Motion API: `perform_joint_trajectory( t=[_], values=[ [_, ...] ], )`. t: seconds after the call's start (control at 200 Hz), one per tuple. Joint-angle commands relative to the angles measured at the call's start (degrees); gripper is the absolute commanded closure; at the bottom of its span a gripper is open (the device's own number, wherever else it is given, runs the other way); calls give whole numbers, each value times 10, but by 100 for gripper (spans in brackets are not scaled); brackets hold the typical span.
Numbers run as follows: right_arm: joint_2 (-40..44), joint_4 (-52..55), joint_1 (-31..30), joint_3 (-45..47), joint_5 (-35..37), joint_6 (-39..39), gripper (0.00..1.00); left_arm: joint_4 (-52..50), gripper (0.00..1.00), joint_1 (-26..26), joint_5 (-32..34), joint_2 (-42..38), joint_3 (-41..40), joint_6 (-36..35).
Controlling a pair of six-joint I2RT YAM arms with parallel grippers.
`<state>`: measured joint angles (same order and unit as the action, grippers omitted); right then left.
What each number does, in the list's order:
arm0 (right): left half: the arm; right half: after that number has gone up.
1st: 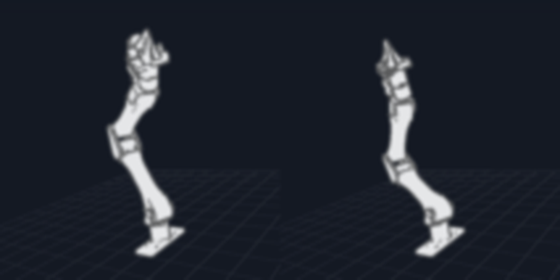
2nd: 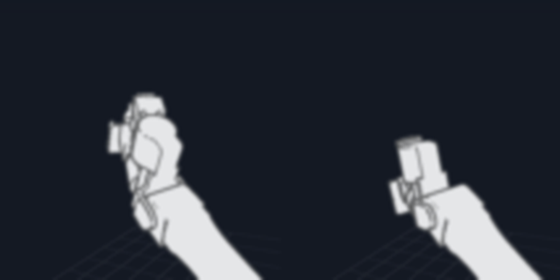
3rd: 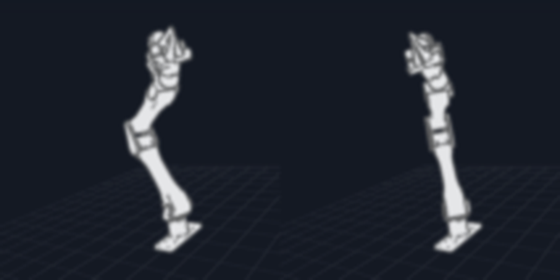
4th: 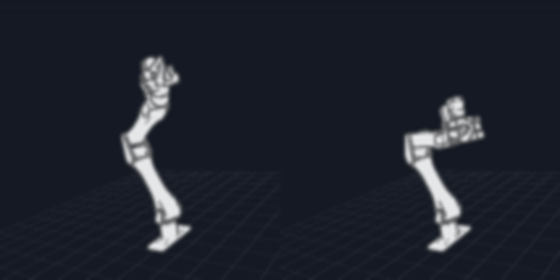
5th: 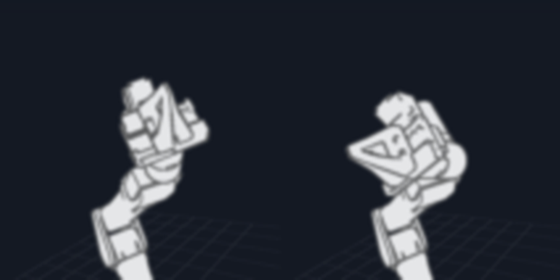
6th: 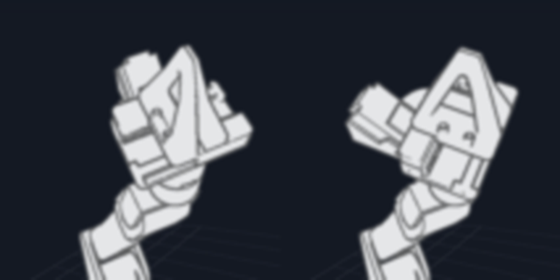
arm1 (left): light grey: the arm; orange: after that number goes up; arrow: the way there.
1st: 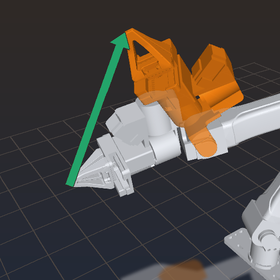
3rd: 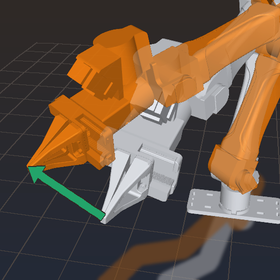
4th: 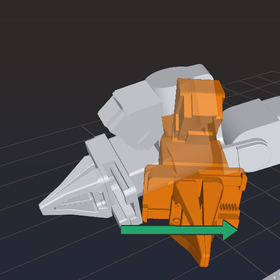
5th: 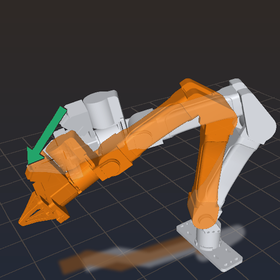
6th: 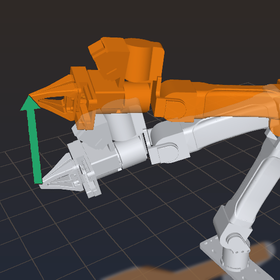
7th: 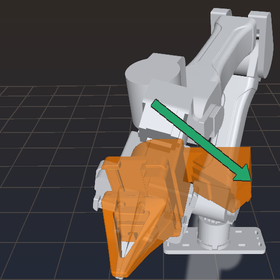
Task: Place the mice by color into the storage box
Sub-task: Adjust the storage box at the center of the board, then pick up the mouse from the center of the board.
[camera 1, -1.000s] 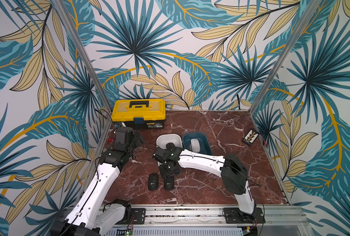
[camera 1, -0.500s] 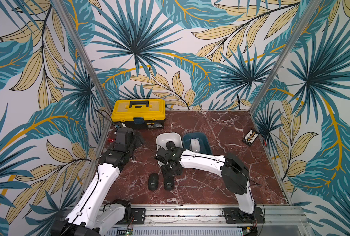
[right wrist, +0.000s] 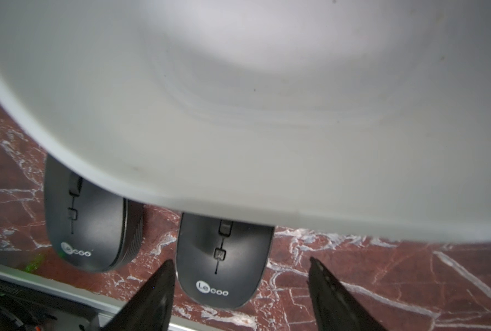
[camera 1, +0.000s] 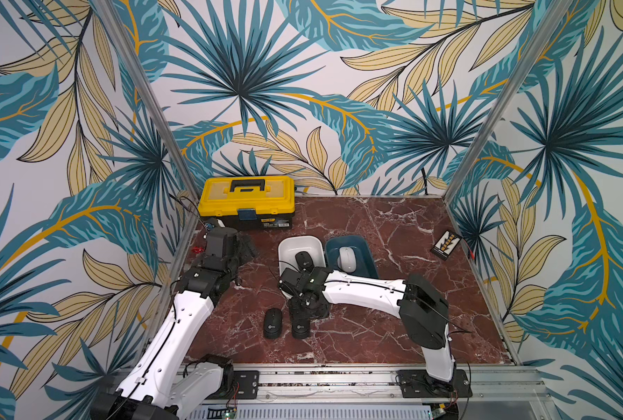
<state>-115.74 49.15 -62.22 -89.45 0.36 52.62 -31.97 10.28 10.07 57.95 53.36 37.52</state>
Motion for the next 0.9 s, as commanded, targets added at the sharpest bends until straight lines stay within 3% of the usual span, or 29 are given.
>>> perform_joint_trajectory(
  t=[0.0, 0.371, 0.891],
  values=[
    [-7, 8, -5, -7, 0, 27, 26, 3, 15, -4, 1, -15, -20, -3],
    [-14, 35, -17, -32, 21, 34, 25, 2, 14, -3, 0, -13, -21, -3],
    [-43, 30, -27, -34, -3, 43, 25, 1, 14, -4, -7, -47, -45, 4]
  ],
)
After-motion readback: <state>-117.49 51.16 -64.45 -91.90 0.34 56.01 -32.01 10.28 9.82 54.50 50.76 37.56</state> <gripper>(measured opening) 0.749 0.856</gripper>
